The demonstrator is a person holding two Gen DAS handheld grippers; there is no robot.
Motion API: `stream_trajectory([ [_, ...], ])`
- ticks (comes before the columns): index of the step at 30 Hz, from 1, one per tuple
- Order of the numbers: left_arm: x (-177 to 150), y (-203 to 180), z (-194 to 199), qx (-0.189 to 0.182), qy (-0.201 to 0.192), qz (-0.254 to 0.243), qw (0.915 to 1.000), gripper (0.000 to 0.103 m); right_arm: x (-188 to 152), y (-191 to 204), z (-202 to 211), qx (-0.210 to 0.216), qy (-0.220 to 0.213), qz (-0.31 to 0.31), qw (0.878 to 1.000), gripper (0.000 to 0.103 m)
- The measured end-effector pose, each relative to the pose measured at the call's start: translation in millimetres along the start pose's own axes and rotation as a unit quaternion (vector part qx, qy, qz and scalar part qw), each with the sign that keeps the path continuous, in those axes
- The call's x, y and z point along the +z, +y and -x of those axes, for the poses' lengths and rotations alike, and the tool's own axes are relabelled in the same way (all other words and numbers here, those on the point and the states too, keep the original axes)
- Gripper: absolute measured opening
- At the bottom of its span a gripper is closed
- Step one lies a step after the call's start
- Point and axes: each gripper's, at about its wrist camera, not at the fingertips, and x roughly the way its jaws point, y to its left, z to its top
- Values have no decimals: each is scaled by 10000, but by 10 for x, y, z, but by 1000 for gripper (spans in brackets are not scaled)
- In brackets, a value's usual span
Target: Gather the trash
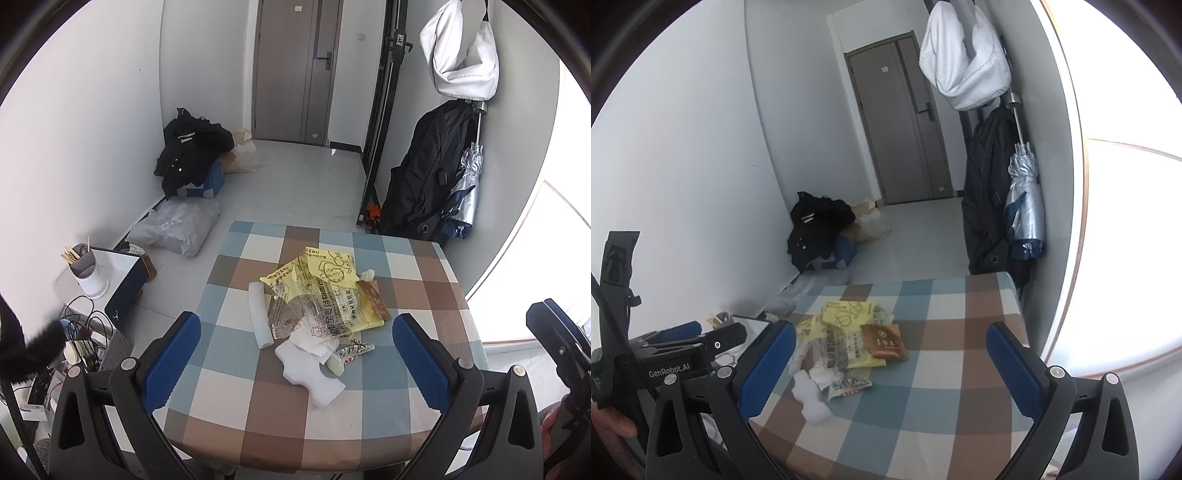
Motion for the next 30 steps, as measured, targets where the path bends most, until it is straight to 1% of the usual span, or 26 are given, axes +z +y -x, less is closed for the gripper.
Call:
stream_trajectory([
  [2,-2,8,-51,-47,39,40,10000,102,5,-39,-38,-47,78,-98,9999,103],
  [5,-22,42,-212,13,402,31,9992,102,15,-88,-93,-110,174,-219,9995,103],
  [6,-38,72,-298,-36,616,82,9981,102,16,-96,-115,-129,222,-246,9994,103],
  [8,-91,121,-431,-229,1079,315,9934,102,20,-128,-173,-99,339,-339,9988,103],
  [9,-108,145,-504,-262,1267,398,9908,102,20,-148,-200,-66,384,-389,9985,103],
  [10,-160,135,-554,-421,1430,559,9872,102,19,-165,-227,-21,434,-438,9981,103],
  [11,-184,141,-599,-458,1575,628,9845,102,20,-185,-261,57,499,-500,9975,103],
  [12,-198,146,-644,-467,1706,675,9819,101,19,-196,-280,91,533,-535,9971,103],
  [13,-215,163,-698,-361,1754,614,9819,100,18,-207,-311,98,577,-565,9967,103],
  [14,-230,174,-745,-361,1844,610,9803,99,18,-212,-333,92,615,-574,9964,103],
  [15,-249,173,-802,-409,2003,663,9766,97,17,-220,-366,97,667,-586,9960,103],
  [16,-259,192,-846,-378,2073,664,9753,96,16,-231,-392,110,703,-605,9956,103],
  [19,-302,256,-986,-339,2346,801,9682,86,14,-260,-470,154,815,-663,9943,103],
  [21,-333,275,-1040,-395,2512,990,9620,76,15,-269,-512,186,872,-681,9937,103],
  [22,-352,295,-1073,-390,2558,1010,9607,74,17,-273,-532,209,900,-698,9933,103],
  [23,-366,280,-1086,-409,2620,1028,9587,69,20,-279,-547,249,913,-718,9929,103],
  [24,-375,257,-1090,-425,2660,1010,9577,64,28,-283,-557,268,924,-722,9927,103],
  [28,-372,165,-1101,-442,2643,856,9596,53,45,-303,-608,304,983,-748,9919,103],
  [30,-384,129,-1115,-388,2692,768,9592,39,46,-310,-628,310,1025,-774,9912,103],
])
